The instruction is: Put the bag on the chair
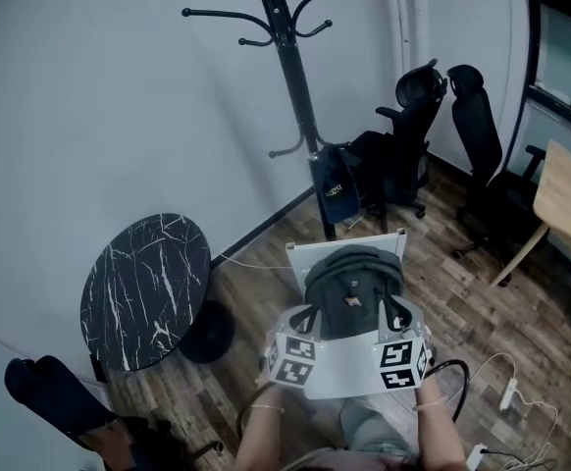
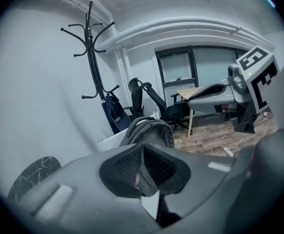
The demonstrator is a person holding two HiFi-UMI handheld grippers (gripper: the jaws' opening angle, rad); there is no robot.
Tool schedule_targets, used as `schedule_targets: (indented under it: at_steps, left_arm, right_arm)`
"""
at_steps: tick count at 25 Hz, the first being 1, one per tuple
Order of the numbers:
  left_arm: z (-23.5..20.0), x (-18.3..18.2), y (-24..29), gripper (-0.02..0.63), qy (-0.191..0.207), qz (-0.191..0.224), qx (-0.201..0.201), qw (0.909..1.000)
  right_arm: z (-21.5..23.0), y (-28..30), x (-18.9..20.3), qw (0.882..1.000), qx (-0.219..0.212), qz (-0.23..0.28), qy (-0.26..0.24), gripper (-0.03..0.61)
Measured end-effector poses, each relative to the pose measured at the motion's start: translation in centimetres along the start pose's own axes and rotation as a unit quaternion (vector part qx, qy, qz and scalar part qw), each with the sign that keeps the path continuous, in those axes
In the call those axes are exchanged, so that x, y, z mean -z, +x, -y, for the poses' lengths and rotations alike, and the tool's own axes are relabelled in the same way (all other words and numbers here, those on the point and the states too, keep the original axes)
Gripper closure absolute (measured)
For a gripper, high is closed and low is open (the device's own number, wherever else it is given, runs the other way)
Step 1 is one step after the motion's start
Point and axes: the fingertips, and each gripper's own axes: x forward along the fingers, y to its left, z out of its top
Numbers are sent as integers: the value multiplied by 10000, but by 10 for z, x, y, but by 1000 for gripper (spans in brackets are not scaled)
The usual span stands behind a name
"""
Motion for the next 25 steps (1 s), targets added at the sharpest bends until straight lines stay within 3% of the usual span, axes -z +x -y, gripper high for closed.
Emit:
schedule_targets:
  at_steps: [7, 15, 25]
  left_arm:
    - [19, -4, -56, 603, -491, 406, -227, 9977]
    - [26, -21, -131, 603, -645, 953, -465, 9923]
    - [51, -34, -217, 604, -795, 1474, -280, 9855]
  right_arm:
    - [-9, -53, -11, 9992, 216, 282, 179, 574]
    - [-36, -109, -31, 9971, 259, 689, 217, 575]
    - [-66, -187, -63, 9935, 332, 1084, 104, 575]
